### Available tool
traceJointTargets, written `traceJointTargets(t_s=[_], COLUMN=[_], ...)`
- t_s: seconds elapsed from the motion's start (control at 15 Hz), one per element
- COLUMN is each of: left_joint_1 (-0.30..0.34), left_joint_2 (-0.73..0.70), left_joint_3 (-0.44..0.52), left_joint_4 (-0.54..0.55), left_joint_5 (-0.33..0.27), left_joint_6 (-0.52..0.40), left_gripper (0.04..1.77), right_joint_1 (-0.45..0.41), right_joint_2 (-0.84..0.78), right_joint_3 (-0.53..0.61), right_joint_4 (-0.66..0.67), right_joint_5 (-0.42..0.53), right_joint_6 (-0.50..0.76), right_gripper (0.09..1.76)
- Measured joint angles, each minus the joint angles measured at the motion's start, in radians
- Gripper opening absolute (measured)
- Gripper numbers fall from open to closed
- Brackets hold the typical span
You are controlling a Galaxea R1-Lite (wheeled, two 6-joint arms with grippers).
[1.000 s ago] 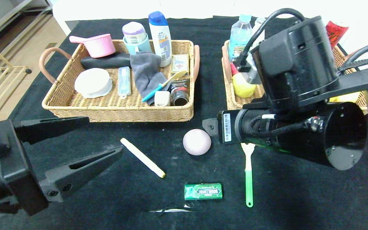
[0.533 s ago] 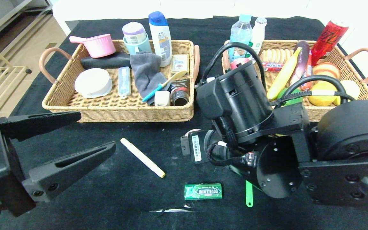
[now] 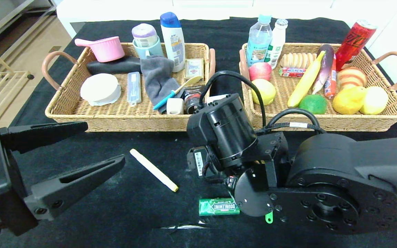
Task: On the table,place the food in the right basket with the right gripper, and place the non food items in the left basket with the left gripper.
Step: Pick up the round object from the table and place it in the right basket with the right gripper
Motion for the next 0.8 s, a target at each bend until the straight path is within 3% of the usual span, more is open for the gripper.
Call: traceJointTargets(t_s=[0.8], left_joint_1=[-0.004], left_joint_2=[0.003], left_joint_3=[0.005], left_joint_4=[0.003], left_joint_5=[-0.001], left_joint_6=[0.001], left_gripper=[1.72], right_joint_1=[-0.014], right_joint_2=[0.058], right_joint_3=[0.000], right_joint_4=[-0.060], right_joint_5=[-0.023], right_joint_6=[-0.023], right_gripper=[1.70])
